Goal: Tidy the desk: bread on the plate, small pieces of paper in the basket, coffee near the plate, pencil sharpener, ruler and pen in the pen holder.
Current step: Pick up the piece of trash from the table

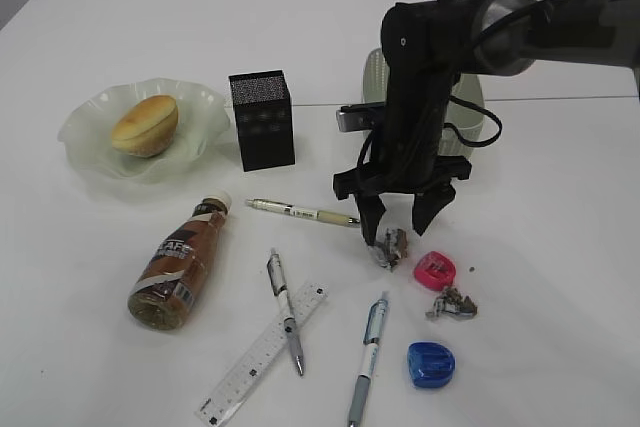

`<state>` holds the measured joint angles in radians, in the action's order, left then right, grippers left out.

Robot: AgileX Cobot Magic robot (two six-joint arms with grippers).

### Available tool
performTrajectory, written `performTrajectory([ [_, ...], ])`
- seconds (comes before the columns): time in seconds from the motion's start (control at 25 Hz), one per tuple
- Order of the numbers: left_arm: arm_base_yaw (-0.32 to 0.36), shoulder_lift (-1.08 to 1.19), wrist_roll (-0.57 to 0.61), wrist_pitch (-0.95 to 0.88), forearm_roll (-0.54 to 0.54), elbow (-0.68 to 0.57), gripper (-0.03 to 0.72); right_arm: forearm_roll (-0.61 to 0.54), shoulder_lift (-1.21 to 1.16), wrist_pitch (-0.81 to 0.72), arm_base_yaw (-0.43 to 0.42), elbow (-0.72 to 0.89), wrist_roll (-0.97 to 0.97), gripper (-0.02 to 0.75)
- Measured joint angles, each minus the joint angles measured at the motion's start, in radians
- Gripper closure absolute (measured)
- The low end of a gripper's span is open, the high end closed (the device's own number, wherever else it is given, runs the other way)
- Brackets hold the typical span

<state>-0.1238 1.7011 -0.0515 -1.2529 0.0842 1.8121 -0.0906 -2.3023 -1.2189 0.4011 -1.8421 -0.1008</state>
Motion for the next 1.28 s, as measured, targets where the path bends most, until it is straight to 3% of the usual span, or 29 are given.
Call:
performTrajectory([
  [1.28,0.000,0.000,0.000,0.000,-0.002,0.000,0.183,-0.035,-0.032,0.000,0.000,0.000,0.000,0.226],
])
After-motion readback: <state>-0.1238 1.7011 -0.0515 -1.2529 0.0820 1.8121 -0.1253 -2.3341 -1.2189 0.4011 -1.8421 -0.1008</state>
